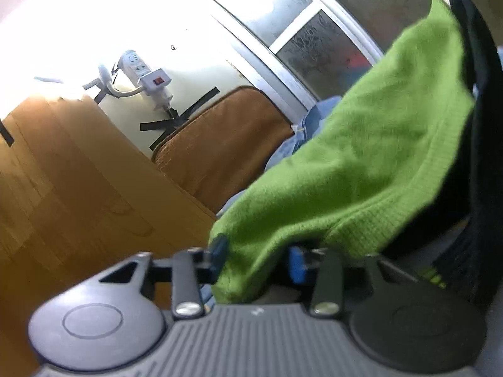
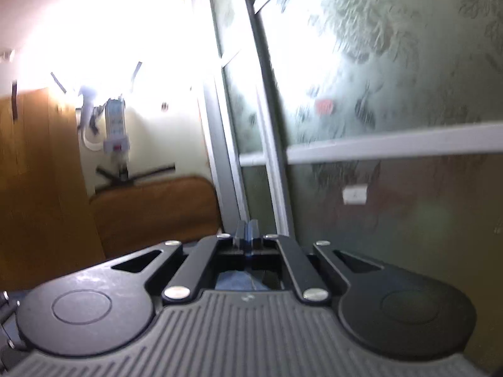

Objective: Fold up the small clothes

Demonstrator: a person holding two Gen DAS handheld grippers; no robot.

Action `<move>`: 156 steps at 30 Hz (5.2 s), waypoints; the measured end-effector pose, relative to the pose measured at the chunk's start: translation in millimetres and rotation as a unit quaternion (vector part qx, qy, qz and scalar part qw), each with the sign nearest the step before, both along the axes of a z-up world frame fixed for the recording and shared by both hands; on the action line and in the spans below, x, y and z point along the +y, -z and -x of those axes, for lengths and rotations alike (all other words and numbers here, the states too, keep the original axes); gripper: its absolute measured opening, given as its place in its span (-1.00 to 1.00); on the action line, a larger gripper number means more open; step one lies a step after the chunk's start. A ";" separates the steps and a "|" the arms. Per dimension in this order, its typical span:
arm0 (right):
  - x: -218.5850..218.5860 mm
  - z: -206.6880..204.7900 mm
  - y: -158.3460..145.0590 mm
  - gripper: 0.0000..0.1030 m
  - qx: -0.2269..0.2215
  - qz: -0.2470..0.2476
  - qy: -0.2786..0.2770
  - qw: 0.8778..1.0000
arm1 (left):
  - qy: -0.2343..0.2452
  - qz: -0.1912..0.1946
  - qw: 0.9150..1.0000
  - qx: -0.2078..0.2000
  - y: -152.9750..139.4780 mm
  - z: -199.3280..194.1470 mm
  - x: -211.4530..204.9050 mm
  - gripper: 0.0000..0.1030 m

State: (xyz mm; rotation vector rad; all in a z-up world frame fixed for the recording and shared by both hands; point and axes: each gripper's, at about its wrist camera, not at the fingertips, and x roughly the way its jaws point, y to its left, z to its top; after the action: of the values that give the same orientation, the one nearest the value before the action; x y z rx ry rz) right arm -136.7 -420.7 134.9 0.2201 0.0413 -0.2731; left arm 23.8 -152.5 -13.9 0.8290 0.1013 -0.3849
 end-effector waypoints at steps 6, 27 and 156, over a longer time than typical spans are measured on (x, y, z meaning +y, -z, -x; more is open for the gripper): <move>21.3 -7.9 16.6 -0.78 0.065 0.050 -0.104 0.991 | -0.007 0.030 0.999 -0.038 -14.5 3.7 4.9 -0.82; 87.6 -23.3 93.7 -0.42 0.189 0.384 -0.103 0.898 | -0.021 0.198 0.980 -0.004 -108.0 -16.9 26.7 -0.82; 265.0 -117.1 94.0 -0.43 0.225 0.086 -0.372 0.896 | -0.327 0.483 0.760 0.288 -67.8 160.4 353.5 -0.30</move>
State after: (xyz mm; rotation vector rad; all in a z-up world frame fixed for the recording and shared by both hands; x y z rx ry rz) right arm -19.6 -155.8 40.9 -0.0513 0.5490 0.4450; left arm -136.6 201.0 53.9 -0.4071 0.6910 0.0274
